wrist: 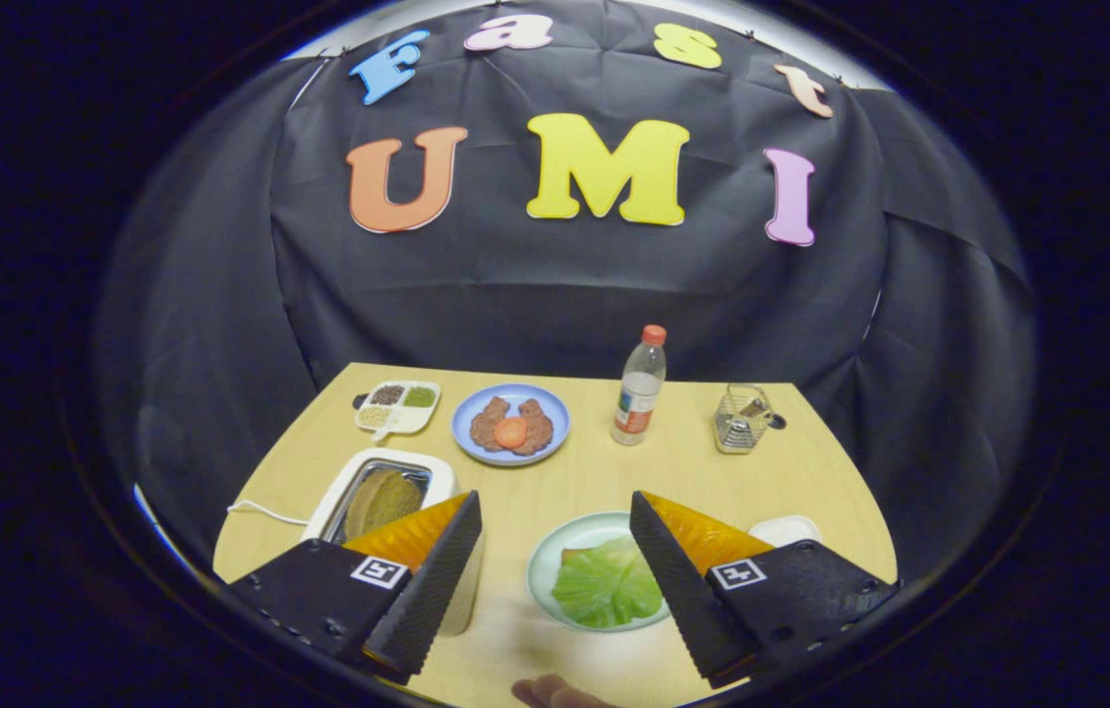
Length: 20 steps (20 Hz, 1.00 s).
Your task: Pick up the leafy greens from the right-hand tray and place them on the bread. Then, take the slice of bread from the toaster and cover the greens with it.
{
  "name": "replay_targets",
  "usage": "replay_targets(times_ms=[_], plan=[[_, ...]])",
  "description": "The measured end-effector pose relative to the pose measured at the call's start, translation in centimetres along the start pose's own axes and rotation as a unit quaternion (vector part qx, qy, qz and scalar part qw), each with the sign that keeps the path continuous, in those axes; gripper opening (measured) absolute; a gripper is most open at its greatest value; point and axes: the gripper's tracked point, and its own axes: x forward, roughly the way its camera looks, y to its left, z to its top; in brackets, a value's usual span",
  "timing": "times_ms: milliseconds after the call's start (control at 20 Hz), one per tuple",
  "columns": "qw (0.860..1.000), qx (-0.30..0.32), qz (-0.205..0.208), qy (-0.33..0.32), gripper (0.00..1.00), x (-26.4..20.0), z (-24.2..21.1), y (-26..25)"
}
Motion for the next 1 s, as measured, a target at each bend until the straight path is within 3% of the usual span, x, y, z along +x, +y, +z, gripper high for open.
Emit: replay_targets(times_ms=[400,750,800,1000], plan=[[0.998,-0.032,0.039,0.026,0.96,1.7,-0.4,9.7],[0.996,-0.029,0.009,0.078,0.91,4.4,-2.8,12.2],[0.996,-0.029,0.007,0.086,0.88,4.6,-3.0,12.3],[0.993,-0.020,0.014,0.120,0.49,5.6,-4.2,13.3]])
